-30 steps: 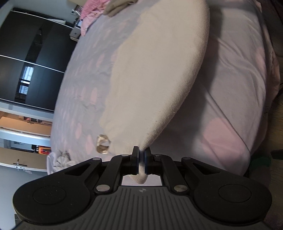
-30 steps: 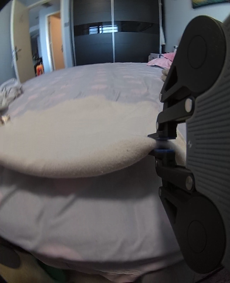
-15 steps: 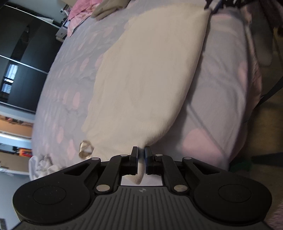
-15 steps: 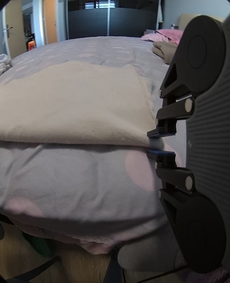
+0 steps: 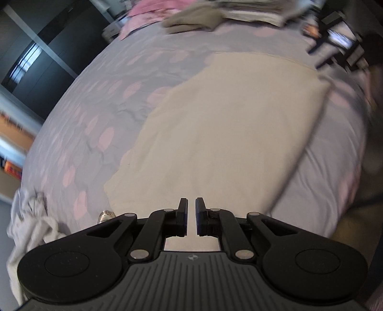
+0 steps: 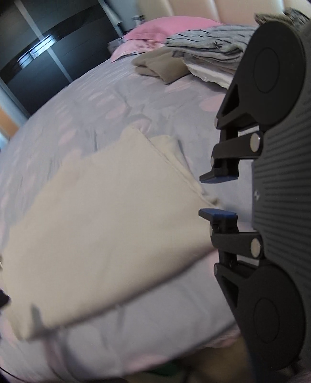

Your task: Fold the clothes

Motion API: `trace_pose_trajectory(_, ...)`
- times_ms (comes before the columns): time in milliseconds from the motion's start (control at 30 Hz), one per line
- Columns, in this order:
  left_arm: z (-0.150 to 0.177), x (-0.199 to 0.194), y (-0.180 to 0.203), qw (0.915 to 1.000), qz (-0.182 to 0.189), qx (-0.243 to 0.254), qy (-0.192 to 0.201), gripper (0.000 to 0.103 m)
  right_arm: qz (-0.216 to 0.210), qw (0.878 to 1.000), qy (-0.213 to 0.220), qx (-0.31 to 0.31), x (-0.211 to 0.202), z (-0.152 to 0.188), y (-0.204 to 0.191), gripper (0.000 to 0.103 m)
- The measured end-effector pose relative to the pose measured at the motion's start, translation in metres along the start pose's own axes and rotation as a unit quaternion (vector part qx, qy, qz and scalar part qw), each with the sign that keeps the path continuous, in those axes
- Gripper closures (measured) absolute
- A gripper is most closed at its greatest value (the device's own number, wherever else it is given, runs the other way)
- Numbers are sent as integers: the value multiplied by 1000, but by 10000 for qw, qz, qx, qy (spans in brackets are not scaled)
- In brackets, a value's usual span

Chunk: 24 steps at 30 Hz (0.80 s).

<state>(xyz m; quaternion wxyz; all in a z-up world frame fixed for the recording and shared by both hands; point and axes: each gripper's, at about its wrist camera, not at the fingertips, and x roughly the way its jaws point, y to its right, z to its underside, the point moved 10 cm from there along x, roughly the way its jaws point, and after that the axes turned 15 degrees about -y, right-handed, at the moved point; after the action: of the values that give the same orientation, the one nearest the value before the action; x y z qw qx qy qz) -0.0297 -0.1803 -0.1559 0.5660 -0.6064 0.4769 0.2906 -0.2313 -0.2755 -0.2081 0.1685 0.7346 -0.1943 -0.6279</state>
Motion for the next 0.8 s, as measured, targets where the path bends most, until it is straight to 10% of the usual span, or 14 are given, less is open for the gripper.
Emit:
trace_pose_trajectory(467, -24, 31, -40, 9830, 762, -1667, -88, 90, -1572, 9513, 144, 2649, 39, -55, 72, 44)
trace_pose_trajectory(800, -37, 62, -71, 9639, 1026, -2448, -234, 88, -3012, 8407, -225, 4494, 91, -41, 119, 42)
